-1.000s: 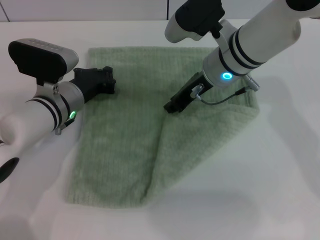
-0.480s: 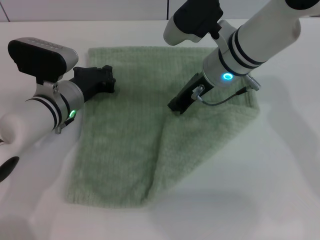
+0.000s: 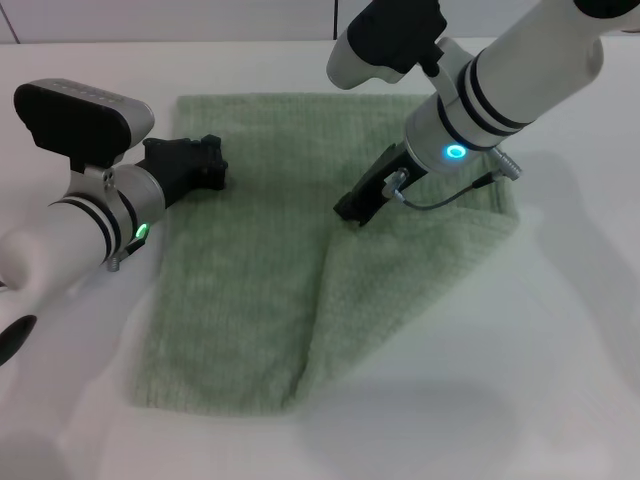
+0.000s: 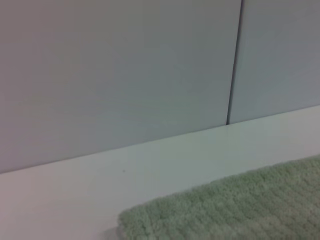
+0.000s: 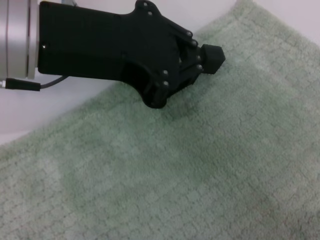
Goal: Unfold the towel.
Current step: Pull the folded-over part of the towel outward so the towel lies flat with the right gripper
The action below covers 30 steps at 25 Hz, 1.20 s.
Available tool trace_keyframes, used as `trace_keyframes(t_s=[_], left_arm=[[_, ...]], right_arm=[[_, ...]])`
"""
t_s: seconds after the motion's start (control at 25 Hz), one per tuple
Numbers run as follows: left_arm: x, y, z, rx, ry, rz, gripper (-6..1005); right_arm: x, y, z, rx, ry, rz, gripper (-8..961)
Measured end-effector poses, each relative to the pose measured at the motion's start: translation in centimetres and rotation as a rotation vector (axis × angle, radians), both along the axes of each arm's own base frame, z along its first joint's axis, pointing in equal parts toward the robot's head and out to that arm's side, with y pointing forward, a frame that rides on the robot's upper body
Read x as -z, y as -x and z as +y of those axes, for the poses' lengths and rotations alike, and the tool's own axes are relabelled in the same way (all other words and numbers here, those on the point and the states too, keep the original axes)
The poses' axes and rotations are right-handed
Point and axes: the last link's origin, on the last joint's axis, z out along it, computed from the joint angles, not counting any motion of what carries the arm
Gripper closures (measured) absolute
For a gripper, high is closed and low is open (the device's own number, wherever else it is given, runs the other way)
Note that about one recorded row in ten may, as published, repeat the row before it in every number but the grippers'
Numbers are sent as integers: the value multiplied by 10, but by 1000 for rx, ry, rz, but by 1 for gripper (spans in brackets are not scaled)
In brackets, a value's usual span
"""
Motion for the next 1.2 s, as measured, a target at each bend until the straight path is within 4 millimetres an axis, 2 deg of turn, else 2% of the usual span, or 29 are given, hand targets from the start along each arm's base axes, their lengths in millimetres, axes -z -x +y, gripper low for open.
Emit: trace_keyframes(t_s=[0.32,0.48,0.72,1.0,1.04,1.2], left_arm=[[0,3,-1,-7,0,1,1001],[0,3,-2,-8,2,1,1001],[1,3,-3,-5,5,1,1001],[2,3,-4,-5,5,-2,1001],[2,3,-4,-5,5,-2,1001],[1,3,-4,-4,5,-2,1001]], right_arm=[[-2,4,-3,-13,10,10,941],[-10,12,-11,-41,41,26,941],[-40,26,-29,-130,67,-8,942],[-63,30,-45,-206,91,-57,942],[-71,32,-54,-248,114,-78,941],[-82,33,-65,-289,132,-112,941]])
